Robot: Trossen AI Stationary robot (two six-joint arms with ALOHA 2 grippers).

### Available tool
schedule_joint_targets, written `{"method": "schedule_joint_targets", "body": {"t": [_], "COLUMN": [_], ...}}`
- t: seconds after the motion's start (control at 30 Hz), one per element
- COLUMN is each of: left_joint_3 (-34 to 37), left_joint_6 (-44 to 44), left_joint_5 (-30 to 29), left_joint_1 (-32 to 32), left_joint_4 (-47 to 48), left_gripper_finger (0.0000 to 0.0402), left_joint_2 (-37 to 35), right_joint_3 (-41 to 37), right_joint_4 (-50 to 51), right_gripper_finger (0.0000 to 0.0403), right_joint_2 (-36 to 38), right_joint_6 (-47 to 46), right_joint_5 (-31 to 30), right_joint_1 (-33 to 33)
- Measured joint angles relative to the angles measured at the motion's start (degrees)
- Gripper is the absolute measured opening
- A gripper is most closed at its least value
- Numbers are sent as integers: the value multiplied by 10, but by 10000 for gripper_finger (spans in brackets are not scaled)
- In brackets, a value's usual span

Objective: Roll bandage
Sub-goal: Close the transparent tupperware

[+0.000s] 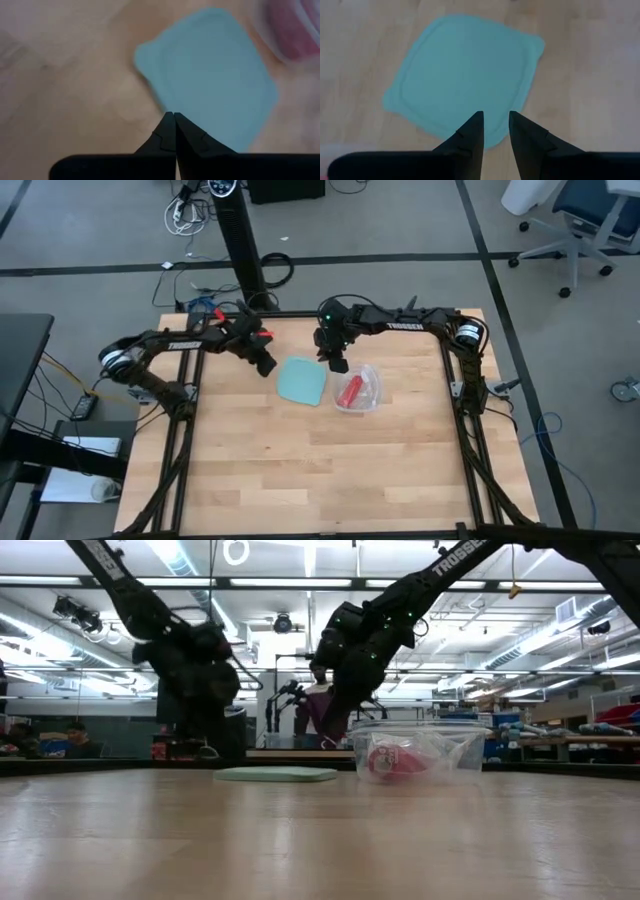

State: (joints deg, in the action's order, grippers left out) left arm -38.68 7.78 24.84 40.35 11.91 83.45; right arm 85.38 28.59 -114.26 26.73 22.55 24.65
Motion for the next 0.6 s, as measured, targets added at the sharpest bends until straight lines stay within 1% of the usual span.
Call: {"method": "schedule_joint_targets", "body": {"t": [0.1,0.13,0.2,0.23,0.27,0.33,0.47,0.53,0.6], "left_joint_3": [0,0,0,0,0,0,-1,-1,-1], "left_joint_6": [-16,-19,-21,-20,-15,-7,2,1,0], "left_joint_5": [-18,-24,-35,-50,-69,-119,-215,-251,-280], "left_joint_1": [-40,-57,-94,-113,-131,-166,-221,-240,-255], "left_joint_4": [23,27,25,22,16,-3,-45,-52,-52], "left_gripper_finger": [1,1,1,1,1,1,2,5,17], "left_joint_2": [-35,-42,-50,-51,-50,-47,-42,-41,-38], "right_joint_3": [0,0,0,0,0,0,0,0,0], "right_joint_4": [26,31,36,36,34,27,32,43,53], "right_gripper_finger": [91,91,91,91,91,91,90,91,93], "right_joint_2": [0,0,0,0,0,0,0,0,0], "right_joint_6": [9,14,21,23,23,11,-42,-54,-61], "right_joint_5": [-12,-24,-70,-93,-111,-128,-132,-131,-128], "right_joint_1": [-23,-34,-58,-70,-81,-97,-112,-119,-129]}}
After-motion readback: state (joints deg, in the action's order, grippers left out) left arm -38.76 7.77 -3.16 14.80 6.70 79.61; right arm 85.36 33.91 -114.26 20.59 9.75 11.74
